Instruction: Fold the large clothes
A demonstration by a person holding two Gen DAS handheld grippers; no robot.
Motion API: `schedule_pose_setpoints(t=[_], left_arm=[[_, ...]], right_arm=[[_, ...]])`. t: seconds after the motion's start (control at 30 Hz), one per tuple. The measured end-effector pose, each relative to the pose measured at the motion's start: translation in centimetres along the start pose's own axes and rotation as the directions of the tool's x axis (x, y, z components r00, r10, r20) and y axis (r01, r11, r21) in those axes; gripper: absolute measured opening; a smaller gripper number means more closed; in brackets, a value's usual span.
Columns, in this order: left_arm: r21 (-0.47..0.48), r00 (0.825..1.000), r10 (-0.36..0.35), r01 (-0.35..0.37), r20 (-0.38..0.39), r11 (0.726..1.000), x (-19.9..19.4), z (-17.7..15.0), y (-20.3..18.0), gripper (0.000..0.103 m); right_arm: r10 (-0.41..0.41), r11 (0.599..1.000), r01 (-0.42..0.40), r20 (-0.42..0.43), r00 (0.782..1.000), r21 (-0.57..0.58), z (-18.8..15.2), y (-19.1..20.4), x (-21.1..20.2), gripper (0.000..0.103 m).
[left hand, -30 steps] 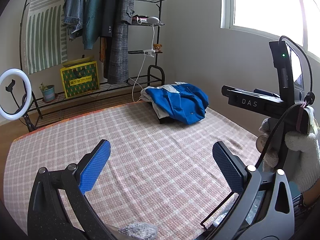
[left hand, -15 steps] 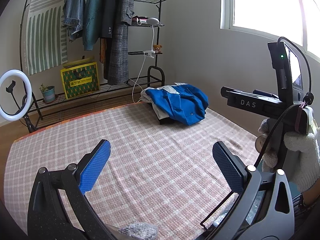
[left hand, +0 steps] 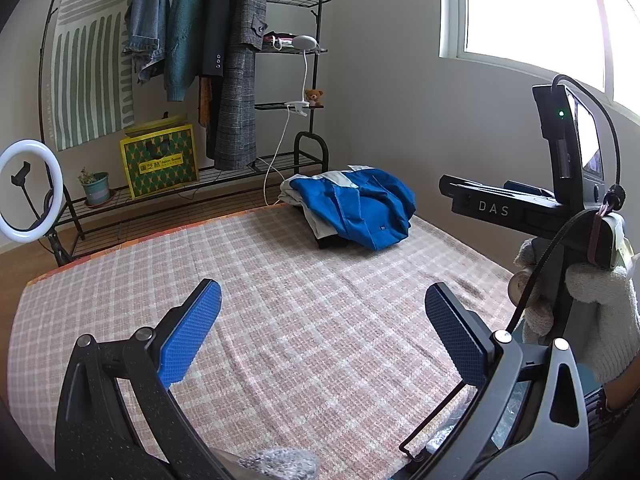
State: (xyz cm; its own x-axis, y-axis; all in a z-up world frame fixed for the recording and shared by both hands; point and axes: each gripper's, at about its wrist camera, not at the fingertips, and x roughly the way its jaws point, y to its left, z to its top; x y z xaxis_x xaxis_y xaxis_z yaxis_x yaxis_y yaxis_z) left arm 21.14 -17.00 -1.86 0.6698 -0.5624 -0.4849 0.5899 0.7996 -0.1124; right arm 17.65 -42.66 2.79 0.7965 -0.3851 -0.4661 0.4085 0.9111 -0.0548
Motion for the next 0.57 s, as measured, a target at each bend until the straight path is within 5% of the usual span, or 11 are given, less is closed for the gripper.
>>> schedule_pose_setpoints(t=[0.57], left_arm=[[0.025, 0.997, 0.04, -0.042, 0.064, 0.999, -0.94, 0.7, 0.45, 0.103]], right_arm=[[0.002, 1.0, -0.002, -0.007, 1.0, 0.002, -0.77, 0.25, -0.16, 0.1]])
